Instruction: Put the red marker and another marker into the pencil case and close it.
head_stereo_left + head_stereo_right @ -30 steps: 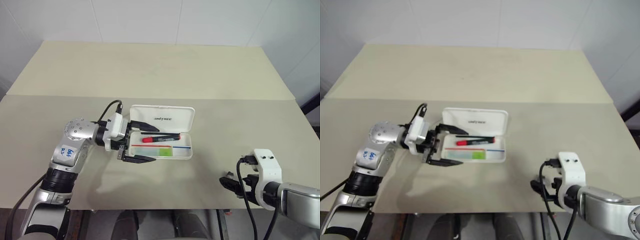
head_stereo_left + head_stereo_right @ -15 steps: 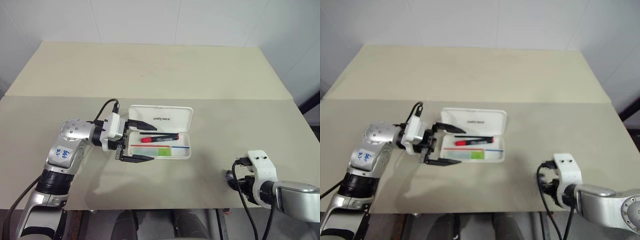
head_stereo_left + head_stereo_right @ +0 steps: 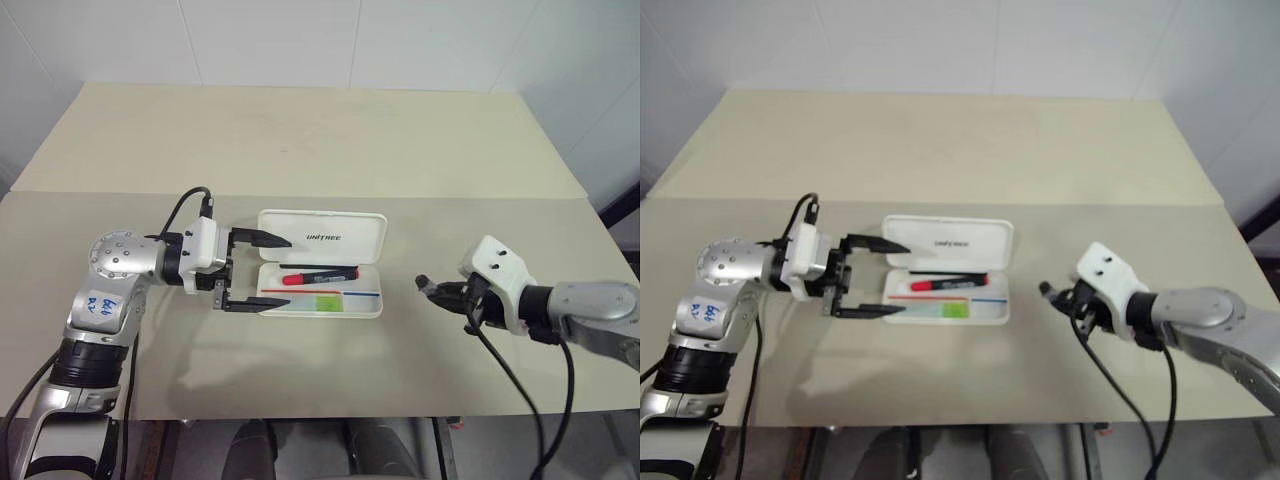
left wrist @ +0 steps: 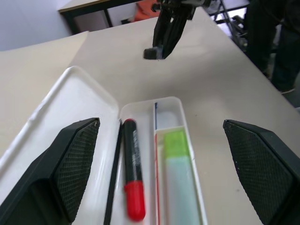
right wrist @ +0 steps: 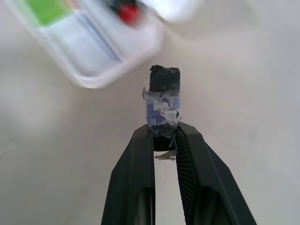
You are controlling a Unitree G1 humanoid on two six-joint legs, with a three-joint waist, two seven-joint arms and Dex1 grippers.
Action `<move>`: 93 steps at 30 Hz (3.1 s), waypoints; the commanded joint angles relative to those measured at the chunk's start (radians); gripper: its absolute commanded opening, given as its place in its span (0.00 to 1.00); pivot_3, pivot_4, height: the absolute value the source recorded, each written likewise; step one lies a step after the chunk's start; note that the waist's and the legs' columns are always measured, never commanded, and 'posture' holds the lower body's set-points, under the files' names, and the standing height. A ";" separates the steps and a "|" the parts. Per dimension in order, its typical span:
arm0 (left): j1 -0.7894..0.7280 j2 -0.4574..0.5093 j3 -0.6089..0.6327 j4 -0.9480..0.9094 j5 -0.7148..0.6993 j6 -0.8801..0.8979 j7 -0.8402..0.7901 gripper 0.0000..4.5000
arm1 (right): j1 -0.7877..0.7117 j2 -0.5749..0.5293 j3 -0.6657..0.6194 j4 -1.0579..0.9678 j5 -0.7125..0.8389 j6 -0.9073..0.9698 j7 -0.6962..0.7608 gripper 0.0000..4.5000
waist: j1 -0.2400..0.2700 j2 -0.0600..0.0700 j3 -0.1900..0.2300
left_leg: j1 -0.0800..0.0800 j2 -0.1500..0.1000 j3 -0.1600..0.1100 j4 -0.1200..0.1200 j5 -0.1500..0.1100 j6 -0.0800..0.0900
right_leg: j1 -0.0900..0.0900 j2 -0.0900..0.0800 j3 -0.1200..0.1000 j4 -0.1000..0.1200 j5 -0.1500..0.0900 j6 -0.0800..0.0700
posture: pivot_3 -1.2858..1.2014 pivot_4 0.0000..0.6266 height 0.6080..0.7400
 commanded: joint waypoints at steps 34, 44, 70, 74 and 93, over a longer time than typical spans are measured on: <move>0.203 0.095 0.159 -0.127 0.021 -0.014 0.140 1.00 | -0.482 0.584 0.239 0.398 -0.715 -0.162 0.657 0.43 | -0.007 0.002 0.002 | 0.007 0.000 0.000 0.000 0.000 -0.002 | 0.002 0.001 -0.002 0.010 0.000 0.001 | 0.52 0.24 1.00; 0.171 0.108 0.153 -0.093 0.023 -0.024 0.117 1.00 | -0.520 0.574 0.095 0.330 -0.582 -0.148 0.750 0.81 | -0.005 0.002 0.002 | 0.008 0.000 0.000 -0.001 0.000 -0.003 | 0.002 0.001 -0.001 0.010 0.000 0.001 | 0.52 0.24 1.00; -0.025 0.106 0.172 0.073 -0.080 0.081 -0.006 0.80 | -0.032 0.577 -0.432 0.146 -0.200 -0.262 0.633 1.00 | -0.004 0.002 0.002 | 0.009 -0.001 0.000 0.000 -0.001 -0.004 | 0.005 0.002 -0.001 0.010 -0.001 0.002 | 0.52 0.24 1.00; -0.042 0.101 0.178 0.107 -0.070 0.070 -0.014 0.50 | -0.035 0.565 -0.431 0.169 -0.188 -0.251 0.634 1.00 | -0.004 0.002 0.002 | 0.009 -0.001 0.000 0.000 -0.001 -0.004 | 0.005 0.002 -0.001 0.010 -0.001 0.002 | 0.52 0.24 1.00; -0.218 0.000 0.158 0.331 0.054 -0.002 0.213 0.00 | -0.034 0.582 -0.385 0.236 -0.247 -0.341 0.606 1.00 | -0.005 0.002 0.002 | 0.009 -0.001 0.000 0.000 -0.001 -0.004 | 0.005 0.002 0.000 0.010 0.000 0.003 | 0.52 0.24 1.00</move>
